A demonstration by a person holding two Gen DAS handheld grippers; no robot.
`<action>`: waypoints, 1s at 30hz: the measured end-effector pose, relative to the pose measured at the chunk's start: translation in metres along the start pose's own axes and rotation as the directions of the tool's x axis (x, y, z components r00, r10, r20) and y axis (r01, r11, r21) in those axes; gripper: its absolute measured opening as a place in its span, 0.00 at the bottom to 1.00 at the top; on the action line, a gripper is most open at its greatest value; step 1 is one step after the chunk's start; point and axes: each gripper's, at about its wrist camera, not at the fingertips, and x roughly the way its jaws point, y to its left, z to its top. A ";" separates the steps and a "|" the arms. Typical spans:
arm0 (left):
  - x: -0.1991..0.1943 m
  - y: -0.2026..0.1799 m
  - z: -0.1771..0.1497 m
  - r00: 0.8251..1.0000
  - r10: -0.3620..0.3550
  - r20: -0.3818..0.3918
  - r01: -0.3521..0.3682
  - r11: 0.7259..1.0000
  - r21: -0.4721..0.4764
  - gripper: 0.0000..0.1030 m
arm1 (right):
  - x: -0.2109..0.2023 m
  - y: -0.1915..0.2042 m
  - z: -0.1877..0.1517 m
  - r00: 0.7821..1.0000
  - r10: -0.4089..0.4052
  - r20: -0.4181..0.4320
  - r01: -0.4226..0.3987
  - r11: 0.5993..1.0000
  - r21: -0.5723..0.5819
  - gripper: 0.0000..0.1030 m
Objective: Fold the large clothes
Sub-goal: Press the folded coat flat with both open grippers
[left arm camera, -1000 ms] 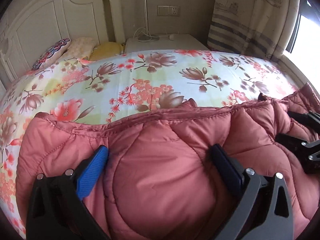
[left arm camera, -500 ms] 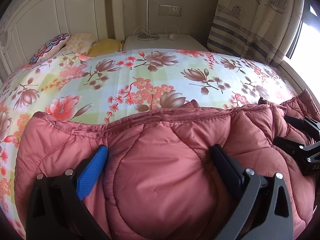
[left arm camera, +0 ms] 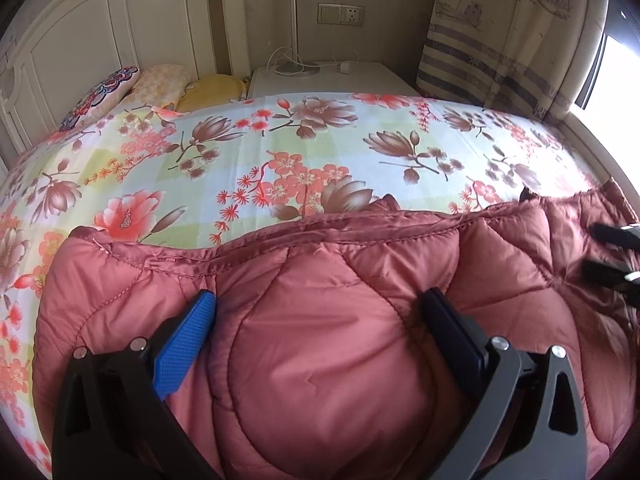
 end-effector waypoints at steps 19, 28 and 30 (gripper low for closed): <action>0.000 -0.002 -0.002 1.000 0.016 0.005 -0.016 1.000 -0.007 0.98 | -0.053 0.073 -0.070 0.997 0.043 0.070 -0.024 0.966 -0.257 0.95; 0.000 -0.001 -0.002 1.000 0.023 0.005 -0.023 1.000 -0.005 0.98 | -0.043 0.067 -0.082 0.998 0.050 0.047 -0.036 0.967 -0.254 0.95; 0.000 -0.001 -0.002 1.000 0.023 0.005 -0.023 1.000 -0.005 0.98 | -0.068 0.058 -0.080 0.993 0.036 0.111 -0.009 0.973 -0.232 0.95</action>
